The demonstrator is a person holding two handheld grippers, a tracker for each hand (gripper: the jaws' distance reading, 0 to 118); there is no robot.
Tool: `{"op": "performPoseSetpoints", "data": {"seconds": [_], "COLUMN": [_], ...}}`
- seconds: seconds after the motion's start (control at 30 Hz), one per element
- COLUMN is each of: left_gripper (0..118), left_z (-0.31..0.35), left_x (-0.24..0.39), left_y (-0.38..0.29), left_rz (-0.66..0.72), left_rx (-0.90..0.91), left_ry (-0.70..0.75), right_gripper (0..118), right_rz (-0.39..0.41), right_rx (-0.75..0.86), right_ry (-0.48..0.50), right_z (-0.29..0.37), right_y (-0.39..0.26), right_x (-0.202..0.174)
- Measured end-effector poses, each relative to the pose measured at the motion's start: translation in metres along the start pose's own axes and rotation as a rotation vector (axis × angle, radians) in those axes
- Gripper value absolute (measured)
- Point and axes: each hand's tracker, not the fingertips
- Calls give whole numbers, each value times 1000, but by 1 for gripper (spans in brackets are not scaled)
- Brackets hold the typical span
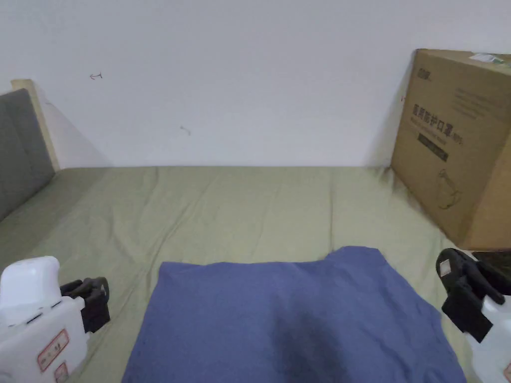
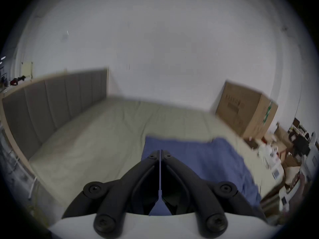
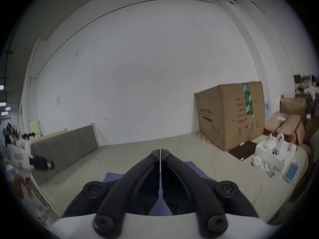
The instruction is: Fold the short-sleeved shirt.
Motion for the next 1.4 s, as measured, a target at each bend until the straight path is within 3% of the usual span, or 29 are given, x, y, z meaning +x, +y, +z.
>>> {"op": "performPoseSetpoints", "data": {"seconds": [0.1, 0.17, 0.2, 0.27, 0.3, 0.4, 0.5, 0.57, 0.67, 0.73, 0.8, 0.83, 0.87, 0.9, 0.97, 1.03, 1.1, 1.23, 1.27, 1.3, 1.4], "left_gripper": [1, 4, 25, 104, 107, 104, 104, 105, 102, 81, 18, 2, 2, 2, 2, 2, 2, 2, 2, 2, 2], "left_z": [-40, -59, -69, -80, -92, -122, -144, -152, -152, -138, -121, -118, -115, -102, -99, -88, -87, -89, -89, -89, -90], "left_x": [-39, -60, -69, -74, -76, -77, -64, -54, -47, -43, -48, -48, -49, -43, -39, -31, -25, -20, -19, -17, -18], "left_y": [-13, -35, -47, -69, -81, -112, -142, -157, -153, -145, -141, -139, -137, -135, -133, -126, -122, -120, -120, -120, -121], "left_rz": [139, 192, 212, 248, 235, 108, -22, -105, -83, -72, -100, -70, -74, -35, 15, -21, -39, -71, -75, -77, -63], "left_rx": [-384, -475, -499, -554, -601, -707, -774, -787, -746, -711, -660, -654, -633, -626, -630, -605, -604, -608, -611, -612, -630], "left_ry": [-20, -30, -9, -2, -7, 21, 25, 63, 87, 84, 85, 49, 77, 25, -12, 18, 8, 10, 8, 11, 15], "right_gripper": [2, 2, 2, 2, 2, 2, 2, 2, 2, 2, 2, 2, 16, 43, 118, 118, 118, 117, 116, 114, 111], "right_rz": [-157, -282, -352, -436, -430, -456, -592, -635, -721, -866, -931, -953, -957, -962, -941, -836, -647, -119, -50, -19, -87], "right_rx": [-87, -157, -182, -210, -221, -237, -258, -260, -231, -229, -241, -269, -316, -371, -544, -713, -924, -1241, -1273, -1321, -1443], "right_ry": [11, -8, -30, -67, -115, -96, -22, -19, 38, 102, 117, 149, 139, 108, 63, -83, -92, -239, -247, -243, -201], "right_z": [-11, -20, -23, -28, -30, -36, -41, -39, -35, -33, -28, -27, -27, -26, -29, -32, -39, -53, -55, -57, -55], "right_y": [-8, -17, -21, -27, -28, -29, -29, -29, -31, -37, -42, -44, -46, -49, -59, -71, -84, -125, -135, -145, -179], "right_x": [20, 35, 42, 48, 48, 48, 52, 52, 59, 75, 90, 99, 107, 118, 136, 155, 164, 166, 167, 169, 167]}}
